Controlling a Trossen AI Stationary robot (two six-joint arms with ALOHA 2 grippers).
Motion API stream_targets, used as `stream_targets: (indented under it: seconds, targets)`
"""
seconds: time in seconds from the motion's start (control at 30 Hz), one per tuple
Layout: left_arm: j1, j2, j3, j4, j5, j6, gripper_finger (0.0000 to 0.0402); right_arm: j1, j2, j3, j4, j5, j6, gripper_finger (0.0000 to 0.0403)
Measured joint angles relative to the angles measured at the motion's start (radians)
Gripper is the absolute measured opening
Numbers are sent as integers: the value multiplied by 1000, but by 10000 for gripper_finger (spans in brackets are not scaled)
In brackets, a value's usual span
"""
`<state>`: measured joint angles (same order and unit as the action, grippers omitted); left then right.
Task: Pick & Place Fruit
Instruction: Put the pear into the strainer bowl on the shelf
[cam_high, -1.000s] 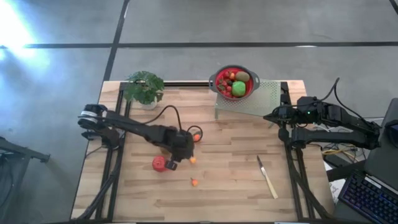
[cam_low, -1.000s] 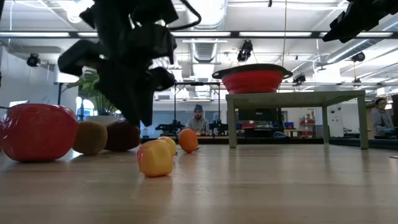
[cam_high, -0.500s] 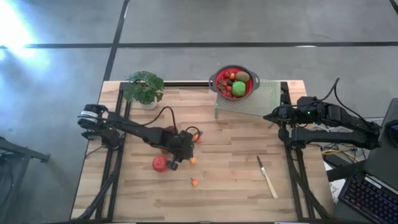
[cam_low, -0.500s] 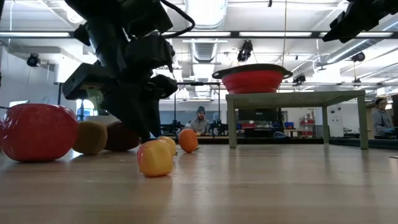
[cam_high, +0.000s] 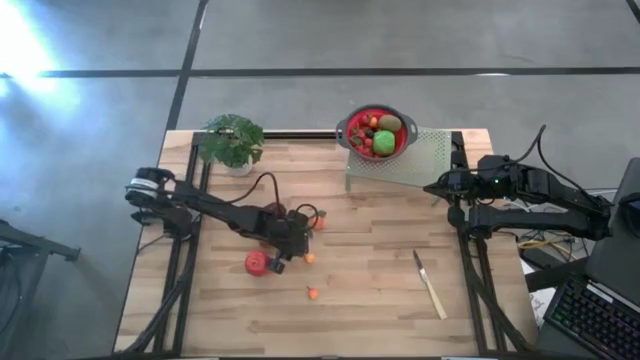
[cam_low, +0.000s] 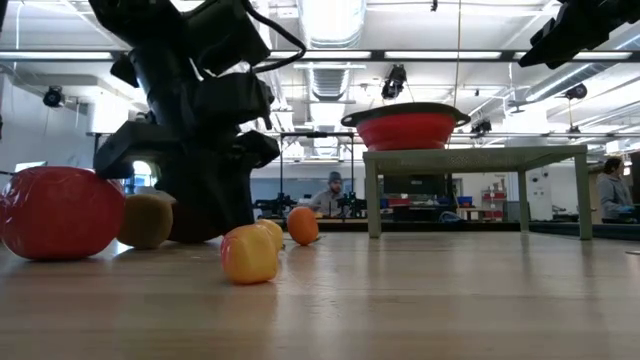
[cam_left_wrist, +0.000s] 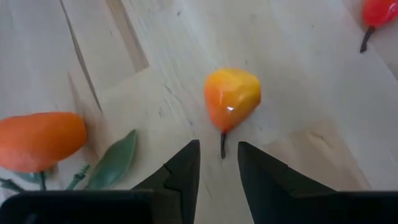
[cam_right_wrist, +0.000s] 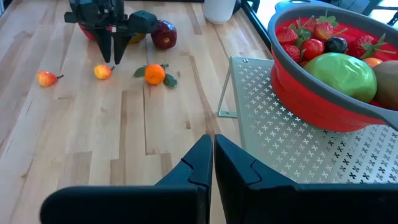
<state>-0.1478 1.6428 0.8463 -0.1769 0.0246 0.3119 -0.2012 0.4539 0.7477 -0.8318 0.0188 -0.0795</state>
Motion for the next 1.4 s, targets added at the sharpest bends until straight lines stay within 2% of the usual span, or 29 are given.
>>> stream_targets:
  seconds: [0.17, 0.47, 0.8, 1.2, 1.4]
  targets:
    - [0, 45, 0, 55, 6, -1, 115, 0, 0, 0, 0, 0, 0, 13]
    - [1, 81, 6, 55, 20, -45, 106, 0, 0, 0, 0, 0, 0, 13]
    - [0, 82, 6, 50, 34, -58, 7, 0, 0, 0, 0, 0, 0, 13]
    - [0, 67, 6, 46, 29, -58, 3, 0, 0, 0, 0, 0, 0, 13]
    - [1, 57, 45, 32, 19, -58, 2, 0, 0, 0, 0, 0, 0, 13]
